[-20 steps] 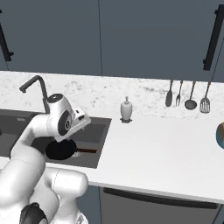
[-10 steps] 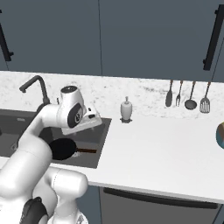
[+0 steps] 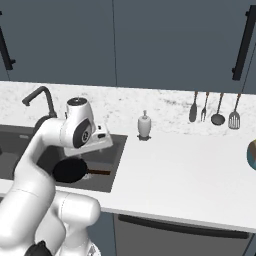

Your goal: Pick the pan and sponge and place them into the sink. Then turn on the water.

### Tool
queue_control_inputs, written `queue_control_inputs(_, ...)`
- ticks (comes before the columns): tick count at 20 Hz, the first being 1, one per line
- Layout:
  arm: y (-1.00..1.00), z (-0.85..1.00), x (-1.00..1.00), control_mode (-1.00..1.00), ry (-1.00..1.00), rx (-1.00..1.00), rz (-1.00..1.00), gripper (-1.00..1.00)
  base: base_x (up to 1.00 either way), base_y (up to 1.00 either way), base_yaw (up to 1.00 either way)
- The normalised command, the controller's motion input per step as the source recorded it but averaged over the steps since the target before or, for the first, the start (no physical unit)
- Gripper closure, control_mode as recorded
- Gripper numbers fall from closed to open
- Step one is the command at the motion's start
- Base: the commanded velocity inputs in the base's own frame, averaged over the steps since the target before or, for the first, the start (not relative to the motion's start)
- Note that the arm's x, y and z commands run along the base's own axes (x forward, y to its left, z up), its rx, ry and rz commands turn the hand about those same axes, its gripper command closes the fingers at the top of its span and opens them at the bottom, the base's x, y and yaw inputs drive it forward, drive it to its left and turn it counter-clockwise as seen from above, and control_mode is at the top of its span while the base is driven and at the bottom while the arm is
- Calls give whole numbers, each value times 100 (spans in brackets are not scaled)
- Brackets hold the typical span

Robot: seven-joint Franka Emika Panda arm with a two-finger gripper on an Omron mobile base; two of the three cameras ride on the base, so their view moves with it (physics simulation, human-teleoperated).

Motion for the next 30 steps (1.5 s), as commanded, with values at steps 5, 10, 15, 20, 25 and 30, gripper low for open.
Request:
queue_control_inputs(5, 3, 3, -16, -100, -5, 0, -5, -100, 0, 0, 0)
queue_control_inputs(10, 0, 9, -2, -100, -8, 0, -5, -100, 0, 0, 0)
queue_control_inputs(15, -1, 0, -1, -100, -17, 2, 0, -100, 0, 0, 0)
queue_control_inputs(20, -12, 0, -22, -100, -31, 3, 0, -100, 0, 0, 0)
queue_control_inputs(25, -5, 5, -6, -100, -24, 2, 0, -100, 0, 0, 0)
queue_control_inputs(30, 0, 37, 3, -100, -3, 5, 0, -100, 0, 0, 0)
